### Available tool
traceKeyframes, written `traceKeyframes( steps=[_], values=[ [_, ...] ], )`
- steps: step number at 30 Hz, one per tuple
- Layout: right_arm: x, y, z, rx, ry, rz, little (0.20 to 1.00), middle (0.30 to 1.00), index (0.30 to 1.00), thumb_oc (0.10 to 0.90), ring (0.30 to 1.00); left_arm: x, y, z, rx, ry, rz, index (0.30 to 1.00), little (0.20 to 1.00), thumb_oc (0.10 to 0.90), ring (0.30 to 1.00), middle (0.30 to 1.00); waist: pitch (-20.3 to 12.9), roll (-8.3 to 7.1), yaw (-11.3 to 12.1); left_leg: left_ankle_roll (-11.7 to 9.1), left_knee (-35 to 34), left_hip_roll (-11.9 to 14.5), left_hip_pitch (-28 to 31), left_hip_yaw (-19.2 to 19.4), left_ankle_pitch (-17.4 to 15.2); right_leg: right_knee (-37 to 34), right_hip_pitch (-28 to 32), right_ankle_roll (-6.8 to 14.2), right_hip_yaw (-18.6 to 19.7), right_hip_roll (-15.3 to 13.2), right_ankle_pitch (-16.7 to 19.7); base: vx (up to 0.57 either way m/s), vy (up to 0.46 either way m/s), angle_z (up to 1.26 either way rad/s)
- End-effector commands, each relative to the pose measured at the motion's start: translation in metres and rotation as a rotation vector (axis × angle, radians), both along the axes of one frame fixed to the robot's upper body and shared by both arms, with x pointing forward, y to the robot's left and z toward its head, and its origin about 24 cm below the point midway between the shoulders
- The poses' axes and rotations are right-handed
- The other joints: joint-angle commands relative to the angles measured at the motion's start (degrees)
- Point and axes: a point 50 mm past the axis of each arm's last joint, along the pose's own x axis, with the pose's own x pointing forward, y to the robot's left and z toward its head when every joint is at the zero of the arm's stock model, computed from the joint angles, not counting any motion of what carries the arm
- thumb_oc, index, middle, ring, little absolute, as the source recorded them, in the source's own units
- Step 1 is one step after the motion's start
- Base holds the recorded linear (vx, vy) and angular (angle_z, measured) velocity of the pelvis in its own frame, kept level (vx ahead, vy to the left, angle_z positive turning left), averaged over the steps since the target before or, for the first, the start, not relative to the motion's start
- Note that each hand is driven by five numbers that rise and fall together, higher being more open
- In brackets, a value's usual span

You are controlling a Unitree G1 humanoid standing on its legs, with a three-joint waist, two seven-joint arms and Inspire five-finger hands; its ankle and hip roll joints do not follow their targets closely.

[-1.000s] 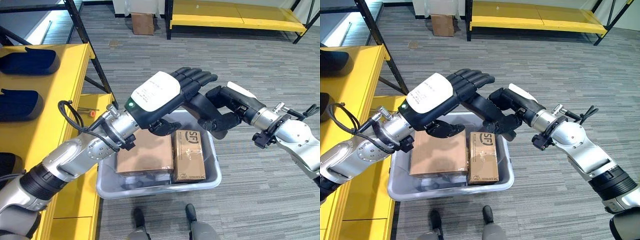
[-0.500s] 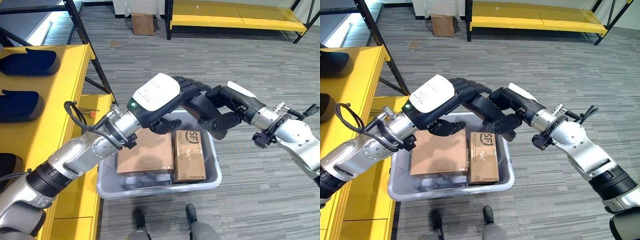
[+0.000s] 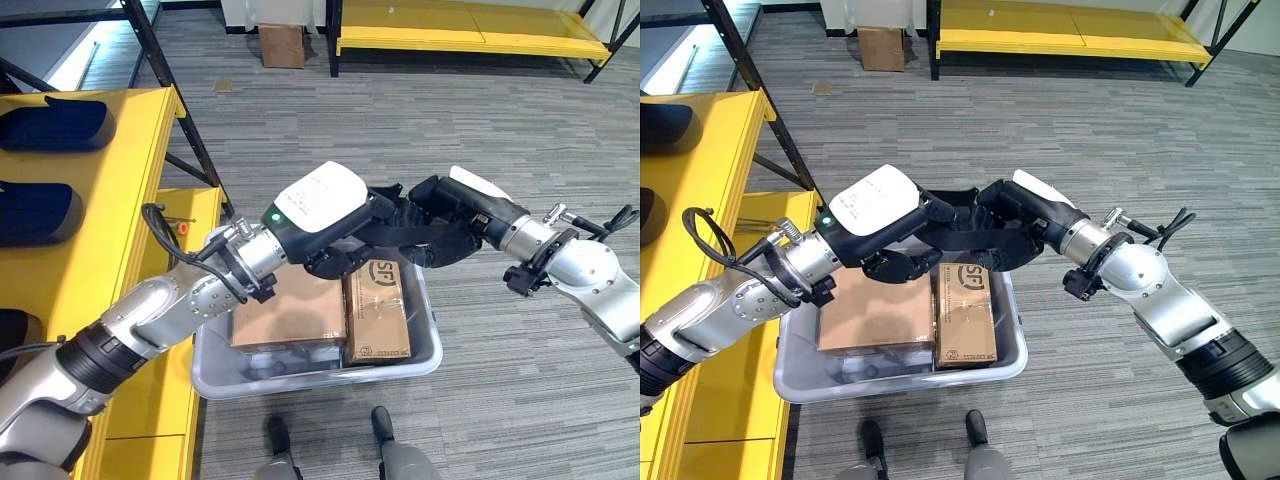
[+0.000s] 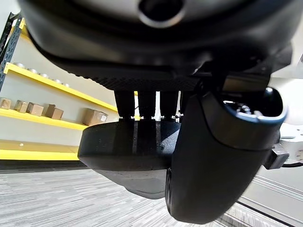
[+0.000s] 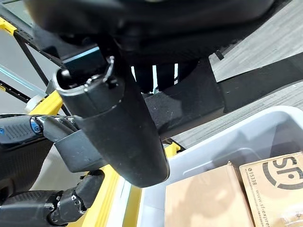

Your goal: Move parts from the plastic box to the shelf.

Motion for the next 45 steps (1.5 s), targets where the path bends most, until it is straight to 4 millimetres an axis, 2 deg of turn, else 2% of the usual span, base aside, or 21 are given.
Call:
traceKeyframes(
  steps=[1,6,7,8,9,16,18,20,21,26,27,29,33,39,43,44,45],
  values=[
    [-0.001,0.021,0.039,0.215,-0.161,0.115,0.3,0.3,0.3,0.4,0.3,0.01,-0.007,0.011,-0.164,-0.063,-0.011,0.3,0.3,0.4,0.3,0.3,-13.8,-0.1,-0.1,-3.8,-0.5,6.0,3.3,2.2,-3.1,-0.2,3.2,4.6,-1.9,-3.8,-3.2,0.0,0.0,0.0],
    [-0.002,0.018,0.039,0.233,-0.167,0.106,0.3,0.3,0.3,0.4,0.3,0.01,-0.006,0.01,-0.17,-0.061,-0.007,0.3,0.3,0.4,0.3,0.3,-13.8,-0.05,-0.2,-3.7,-0.5,6.0,3.4,2.1,-3.2,-0.2,3.4,4.5,-1.8,-3.8,-3.3,0.0,0.0,0.0],
    [-0.001,0.015,0.035,0.256,-0.148,0.089,0.591,0.591,0.591,0.608,0.591,0.01,-0.005,0.008,-0.176,-0.051,-0.001,0.3,0.3,0.4,0.3,0.3,-13.8,0.01,-0.3,-3.7,-0.5,6.0,3.5,2.1,-3.2,-0.2,3.4,4.5,-1.8,-3.8,-3.3,0.0,0.0,0.0],
    [-0.002,0.015,0.035,0.257,-0.147,0.088,0.591,0.591,0.591,0.608,0.591,0.01,-0.005,0.008,-0.175,-0.05,-0.002,0.3,0.3,0.4,0.3,0.3,-13.8,-0.02,-0.2,-3.7,-0.5,6.0,3.5,2.1,-3.2,-0.2,3.4,4.5,-1.7,-3.8,-3.3,0.0,0.0,0.0],
    [-0.001,0.012,0.033,0.27,-0.134,0.079,1.0,1.0,1.0,0.9,1.0,0.011,-0.004,0.007,-0.179,-0.046,0.004,0.3,0.3,0.4,0.3,0.3,-13.9,0.01,-0.3,-3.7,-0.5,6.0,3.6,2.2,-3.3,-0.2,3.4,4.5,-1.7,-3.8,-3.3,0.0,0.0,0.0],
    [-0.017,-0.013,0.032,0.404,-0.16,0.013,1.0,1.0,1.0,0.9,1.0,0.009,0.008,0.004,-0.186,-0.033,0.049,0.3,0.3,0.4,0.3,0.3,-14.1,0.68,-1.1,-3.7,-0.5,6.1,3.7,2.6,-3.3,-0.2,2.9,4.5,-1.3,-3.7,-3.3,0.0,0.0,0.0],
    [-0.031,-0.031,0.03,0.46,-0.19,-0.032,1.0,1.0,1.0,0.9,1.0,0.008,0.021,0.002,-0.194,-0.029,0.096,0.3,0.3,0.4,0.3,0.3,-14.1,1.29,-2.0,-3.8,-0.5,6.2,3.6,2.8,-3.2,-0.2,2.8,4.4,-1.1,-3.6,-3.3,0.0,-0.018,-0.01],
    [-0.037,-0.035,0.026,0.475,-0.189,-0.047,1.0,1.0,1.0,0.9,1.0,0.007,0.025,0.0,-0.196,-0.022,0.108,0.3,0.3,0.4,0.3,0.3,-14.2,1.41,-2.1,-3.9,-0.5,6.3,3.5,2.8,-3.2,-0.2,2.7,4.4,-1.0,-3.6,-3.3,0.0,-0.017,-0.02],
    [-0.047,-0.046,0.022,0.515,-0.213,-0.084,1.0,1.0,1.0,0.9,1.0,0.006,0.038,-0.004,-0.203,-0.013,0.16,0.3,0.3,0.4,0.3,0.3,-14.2,1.91,-2.7,-3.9,-0.5,6.4,3.5,2.9,-3.1,-0.2,2.5,4.3,-0.8,-3.5,-3.4,0.01,-0.028,-0.04],
    [-0.07,-0.062,0.005,0.603,-0.195,-0.138,1.0,1.0,1.0,0.9,1.0,-0.006,0.062,-0.009,-0.237,-0.015,0.242,0.3,0.3,0.4,0.3,0.3,-14.4,2.85,-3.4,-4.1,-0.5,6.6,3.5,3.2,-3.0,-0.2,2.2,4.2,-0.4,-3.3,-3.6,0.01,-0.031,-0.05],
    [-0.078,-0.067,-0.004,0.64,-0.191,-0.172,1.0,1.0,1.0,0.9,1.0,-0.011,0.071,-0.012,-0.255,-0.015,0.278,0.3,0.3,0.4,0.3,0.3,-14.4,3.24,-3.9,-4.2,-0.5,6.7,3.4,3.4,-3.0,-0.2,1.9,4.1,-0.2,-3.2,-3.6,0.0,-0.027,-0.06],
    [-0.082,-0.069,-0.008,0.662,-0.186,-0.183,1.0,1.0,1.0,0.9,1.0,-0.014,0.076,-0.014,-0.271,-0.01,0.299,0.3,0.3,0.4,0.3,0.3,-14.3,3.42,-4.0,-4.2,-0.5,6.7,3.4,3.5,-2.9,-0.2,1.8,4.1,-0.1,-3.2,-3.6,0.0,-0.022,-0.07],
    [-0.095,-0.073,-0.031,0.754,-0.143,-0.244,1.0,1.0,1.0,0.9,1.0,-0.026,0.094,-0.024,-0.325,0.011,0.379,0.3,0.3,0.4,0.3,0.3,-14.1,4.22,-4.8,-4.3,-0.5,6.9,3.0,3.7,-2.8,-0.2,1.2,3.8,0.4,-3.0,-3.8,-0.01,-0.032,-0.08],
    [-0.107,-0.081,-0.056,0.817,-0.1,-0.347,1.0,1.0,1.0,0.9,1.0,-0.048,0.114,-0.025,-0.396,-0.025,0.467,0.3,0.3,0.4,0.3,0.3,-13.3,5.61,-5.4,-4.2,-0.5,7.2,2.9,3.8,-2.4,-0.1,1.2,2.7,1.5,-2.4,-4.3,-0.01,-0.052,-0.05],
    [-0.1,-0.074,-0.059,0.802,-0.09,-0.339,1.0,1.0,1.0,0.9,1.0,-0.055,0.117,-0.019,-0.433,-0.057,0.476,0.3,0.3,0.4,0.3,0.3,-11.2,6.52,-5.4,-4.1,-0.5,8.8,2.8,3.4,-1.0,8.3,-2.7,0.6,2.4,0.6,-7.9,-0.08,-0.088,-0.09],
    [-0.1,-0.074,-0.059,0.802,-0.09,-0.338,1.0,1.0,1.0,0.9,1.0,-0.055,0.117,-0.019,-0.434,-0.058,0.476,0.3,0.3,0.4,0.3,0.3,-11.3,6.54,-5.4,-4.2,-0.5,8.8,2.8,3.4,-1.0,8.6,-2.9,0.6,2.5,0.7,-8.0,-0.14,-0.159,-0.06],
    [-0.095,-0.068,-0.06,0.808,-0.075,-0.317,1.0,1.0,1.0,0.9,1.0,-0.057,0.121,-0.015,-0.423,-0.086,0.495,0.3,0.3,0.4,0.3,0.3,-9.9,6.71,-4.7,-4.2,-0.5,9.8,2.5,3.2,0.1,13.1,-5.4,-0.6,2.8,2.9,-10.0,-0.14,-0.191,-0.06]
  ],
)
